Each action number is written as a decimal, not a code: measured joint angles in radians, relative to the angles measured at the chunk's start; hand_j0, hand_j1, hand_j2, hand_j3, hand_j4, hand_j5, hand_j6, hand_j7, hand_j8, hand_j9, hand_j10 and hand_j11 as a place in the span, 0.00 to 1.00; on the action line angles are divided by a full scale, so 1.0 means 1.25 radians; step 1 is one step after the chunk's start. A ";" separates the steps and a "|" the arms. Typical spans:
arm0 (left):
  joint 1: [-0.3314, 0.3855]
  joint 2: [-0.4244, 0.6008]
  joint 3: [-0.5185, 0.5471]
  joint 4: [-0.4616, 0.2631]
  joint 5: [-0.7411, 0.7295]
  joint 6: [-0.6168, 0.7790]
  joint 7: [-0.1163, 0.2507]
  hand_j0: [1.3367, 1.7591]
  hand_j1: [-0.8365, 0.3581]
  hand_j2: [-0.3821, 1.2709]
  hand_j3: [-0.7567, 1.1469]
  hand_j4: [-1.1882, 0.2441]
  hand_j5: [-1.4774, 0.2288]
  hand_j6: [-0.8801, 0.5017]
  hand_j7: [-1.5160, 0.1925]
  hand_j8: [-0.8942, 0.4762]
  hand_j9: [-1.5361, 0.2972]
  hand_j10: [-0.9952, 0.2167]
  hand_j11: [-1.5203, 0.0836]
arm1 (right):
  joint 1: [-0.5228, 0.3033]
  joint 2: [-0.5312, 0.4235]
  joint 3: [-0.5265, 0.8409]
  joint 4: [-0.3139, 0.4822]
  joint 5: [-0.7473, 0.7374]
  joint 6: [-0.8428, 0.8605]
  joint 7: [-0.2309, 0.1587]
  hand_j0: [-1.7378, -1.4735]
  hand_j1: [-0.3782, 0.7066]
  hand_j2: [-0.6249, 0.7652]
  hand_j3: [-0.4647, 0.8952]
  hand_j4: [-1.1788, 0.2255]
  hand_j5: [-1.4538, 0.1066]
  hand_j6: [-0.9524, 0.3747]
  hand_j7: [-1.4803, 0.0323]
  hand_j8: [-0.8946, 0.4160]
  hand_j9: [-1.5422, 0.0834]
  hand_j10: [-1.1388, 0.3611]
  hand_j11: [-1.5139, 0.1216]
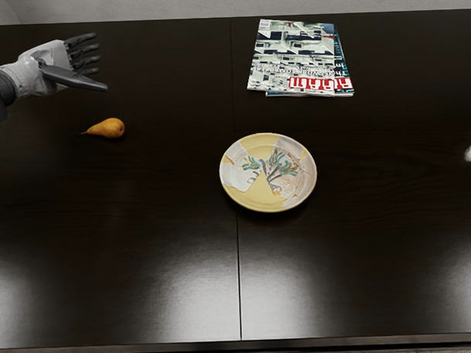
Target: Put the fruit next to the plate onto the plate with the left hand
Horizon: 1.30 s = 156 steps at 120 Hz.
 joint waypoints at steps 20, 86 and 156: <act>-0.013 0.004 0.000 0.000 0.020 0.000 0.015 0.76 0.97 0.23 0.40 0.82 0.85 0.62 0.87 0.64 0.82 0.81 0.93 | -0.001 0.000 0.001 0.000 0.000 0.000 0.000 0.30 0.03 0.45 0.34 0.84 0.93 0.72 0.98 0.68 0.95 0.76 0.93; -0.200 -0.139 0.488 0.042 0.426 0.000 0.183 0.76 0.97 0.23 0.40 0.82 0.85 0.62 0.87 0.64 0.82 0.80 0.93 | -0.004 0.000 0.001 0.000 0.001 0.000 -0.001 0.30 0.03 0.45 0.34 0.84 0.93 0.72 0.98 0.68 0.95 0.76 0.93; -0.158 -0.224 0.604 0.090 0.484 0.194 0.058 0.76 0.97 0.23 0.40 0.81 0.85 0.62 0.87 0.64 0.82 0.80 0.93 | -0.004 0.000 0.001 0.000 0.001 0.000 -0.001 0.30 0.03 0.45 0.34 0.84 0.93 0.72 0.98 0.68 0.95 0.76 0.93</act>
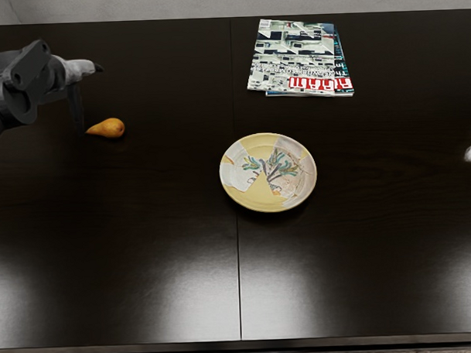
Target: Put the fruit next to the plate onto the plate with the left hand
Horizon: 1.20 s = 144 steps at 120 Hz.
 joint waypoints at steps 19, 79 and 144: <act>0.028 -0.023 -0.015 -0.001 0.000 0.016 -0.033 0.76 0.97 0.23 0.40 0.81 0.85 0.62 0.87 0.64 0.82 0.80 0.93 | 0.000 0.000 0.000 0.000 0.000 0.000 0.000 0.30 0.03 0.45 0.34 0.84 0.93 0.72 0.98 0.68 0.95 0.76 0.93; 0.082 -0.043 -0.015 0.002 0.008 0.055 -0.037 0.76 0.91 0.24 0.40 0.77 0.81 0.58 0.83 0.59 0.78 0.76 0.88 | 0.000 0.000 0.000 0.000 0.000 0.000 0.000 0.30 0.03 0.45 0.34 0.84 0.93 0.72 0.98 0.68 0.95 0.76 0.93; 0.094 -0.047 -0.014 0.002 0.009 0.054 -0.036 0.76 0.75 0.26 0.40 0.66 0.68 0.46 0.70 0.47 0.66 0.62 0.75 | 0.000 0.000 0.000 0.000 0.000 0.000 0.000 0.30 0.03 0.45 0.34 0.84 0.93 0.72 0.98 0.68 0.95 0.76 0.93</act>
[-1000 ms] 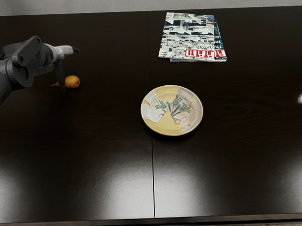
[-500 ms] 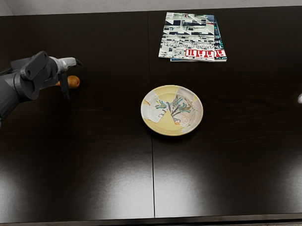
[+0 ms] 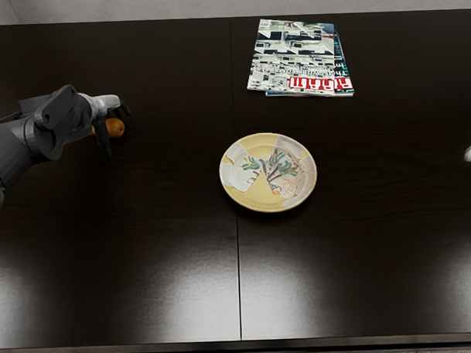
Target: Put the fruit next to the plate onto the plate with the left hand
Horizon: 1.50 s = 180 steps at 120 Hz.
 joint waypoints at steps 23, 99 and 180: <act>0.000 0.000 0.001 0.000 0.001 0.000 0.000 0.76 0.72 0.26 0.40 0.64 0.66 0.44 0.68 0.45 0.65 0.60 0.73 | 0.000 0.000 0.000 0.000 0.000 0.000 0.000 0.30 0.03 0.45 0.34 0.84 0.93 0.72 0.98 0.68 0.95 0.76 0.93; 0.001 0.007 0.044 0.002 0.001 0.002 -0.001 0.76 0.66 0.27 0.40 0.59 0.61 0.40 0.63 0.41 0.60 0.54 0.68 | 0.000 0.000 0.000 0.000 0.000 0.000 0.000 0.30 0.03 0.45 0.34 0.84 0.93 0.72 0.98 0.68 0.95 0.76 0.93; 0.001 0.006 0.046 -0.001 0.001 0.001 -0.001 0.76 0.51 0.29 0.40 0.49 0.50 0.32 0.54 0.31 0.50 0.43 0.56 | 0.000 0.000 0.000 0.000 0.000 0.000 0.000 0.30 0.03 0.45 0.34 0.84 0.93 0.72 0.98 0.68 0.95 0.76 0.93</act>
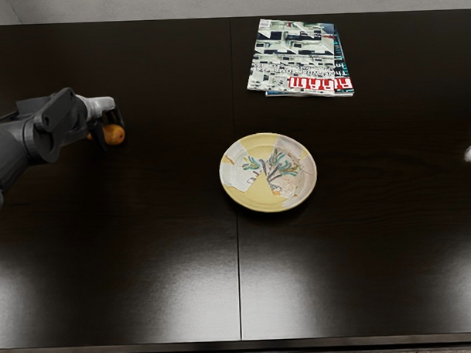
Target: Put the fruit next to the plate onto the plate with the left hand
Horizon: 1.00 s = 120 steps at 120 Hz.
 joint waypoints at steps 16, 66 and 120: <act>0.000 -0.004 0.000 -0.002 0.000 0.000 0.000 0.76 0.48 0.29 0.40 0.47 0.48 0.28 0.51 0.30 0.48 0.40 0.54 | 0.000 0.000 0.000 0.000 0.000 0.000 0.000 0.30 0.03 0.45 0.34 0.84 0.93 0.72 0.98 0.68 0.95 0.76 0.93; 0.004 -0.006 0.000 -0.006 0.001 0.000 -0.001 0.75 0.46 0.25 0.40 0.41 0.44 0.26 0.45 0.29 0.42 0.38 0.46 | 0.000 0.000 0.000 0.000 0.000 0.000 0.000 0.30 0.03 0.45 0.34 0.84 0.93 0.72 0.98 0.68 0.95 0.76 0.93; 0.006 -0.013 0.007 -0.009 0.011 -0.003 0.003 0.76 0.44 0.25 0.47 0.45 0.36 0.41 0.26 0.35 0.33 0.47 0.34 | 0.000 0.000 0.000 0.000 0.000 0.000 0.000 0.30 0.03 0.45 0.34 0.84 0.93 0.72 0.98 0.68 0.95 0.76 0.93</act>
